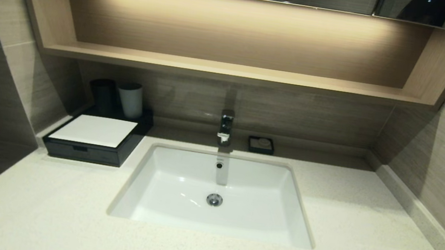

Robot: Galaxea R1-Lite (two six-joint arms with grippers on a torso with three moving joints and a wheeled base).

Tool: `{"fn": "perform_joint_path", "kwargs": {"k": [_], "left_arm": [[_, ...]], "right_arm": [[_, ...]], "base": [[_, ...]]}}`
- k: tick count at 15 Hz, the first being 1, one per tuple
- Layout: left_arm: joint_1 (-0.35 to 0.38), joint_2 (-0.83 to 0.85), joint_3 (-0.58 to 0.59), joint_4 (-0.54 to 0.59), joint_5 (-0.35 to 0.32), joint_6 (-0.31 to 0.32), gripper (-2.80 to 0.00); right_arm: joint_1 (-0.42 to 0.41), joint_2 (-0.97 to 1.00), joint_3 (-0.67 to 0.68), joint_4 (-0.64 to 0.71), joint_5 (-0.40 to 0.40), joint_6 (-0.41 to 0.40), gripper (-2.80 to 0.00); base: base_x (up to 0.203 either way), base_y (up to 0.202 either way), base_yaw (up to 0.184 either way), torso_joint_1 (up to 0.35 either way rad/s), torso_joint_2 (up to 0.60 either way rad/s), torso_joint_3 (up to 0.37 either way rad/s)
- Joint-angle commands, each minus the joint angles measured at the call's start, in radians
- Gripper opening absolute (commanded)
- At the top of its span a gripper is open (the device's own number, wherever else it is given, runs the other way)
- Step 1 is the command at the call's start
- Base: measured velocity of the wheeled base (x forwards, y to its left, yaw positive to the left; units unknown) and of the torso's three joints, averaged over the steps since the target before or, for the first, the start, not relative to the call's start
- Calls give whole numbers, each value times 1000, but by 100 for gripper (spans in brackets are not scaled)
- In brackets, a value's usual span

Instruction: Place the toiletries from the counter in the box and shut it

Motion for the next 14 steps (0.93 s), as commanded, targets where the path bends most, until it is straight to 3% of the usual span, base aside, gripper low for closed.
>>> {"fn": "perform_joint_path", "kwargs": {"k": [1,14], "left_arm": [[0,1,0,0,1,0,-280],[0,1,0,0,1,0,-280]], "right_arm": [[0,2,0,0,0,0,-280],[0,2,0,0,-2,1,-280]], "base": [[0,0,0,0,0,0],[0,0,0,0,0,0]]}}
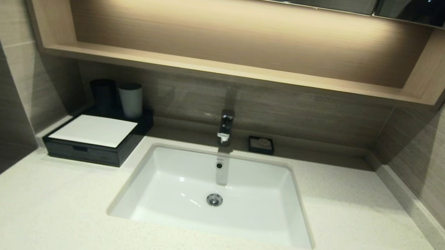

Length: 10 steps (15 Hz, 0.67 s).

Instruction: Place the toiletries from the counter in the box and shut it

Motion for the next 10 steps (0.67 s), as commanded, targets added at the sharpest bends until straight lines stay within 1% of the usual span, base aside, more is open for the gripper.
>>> {"fn": "perform_joint_path", "kwargs": {"k": [1,10], "left_arm": [[0,1,0,0,1,0,-280],[0,1,0,0,1,0,-280]], "right_arm": [[0,2,0,-1,0,0,-280],[0,2,0,-1,0,2,-280]], "base": [[0,0,0,0,0,0],[0,0,0,0,0,0]]}}
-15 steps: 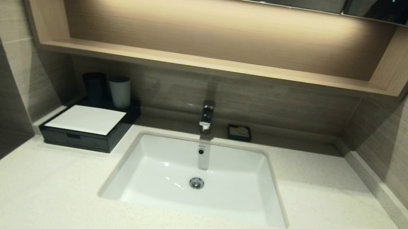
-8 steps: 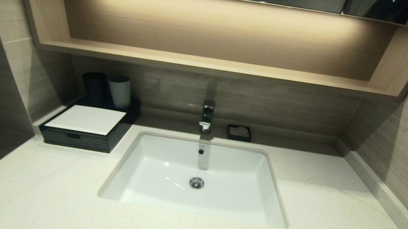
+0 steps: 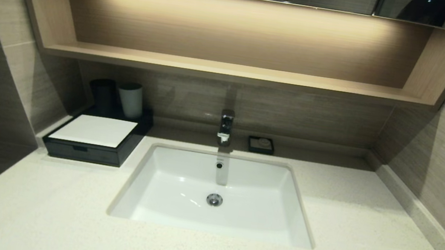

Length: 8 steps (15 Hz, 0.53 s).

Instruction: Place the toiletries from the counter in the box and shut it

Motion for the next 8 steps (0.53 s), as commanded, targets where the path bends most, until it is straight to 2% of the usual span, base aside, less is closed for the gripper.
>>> {"fn": "perform_joint_path", "kwargs": {"k": [1,8], "left_arm": [[1,1,0,-1,1,0,-280],[0,1,0,-1,1,0,-280]], "right_arm": [[0,2,0,0,0,1,-280],[0,2,0,0,0,1,-280]], "base": [[0,0,0,0,0,0],[0,0,0,0,0,0]]}}
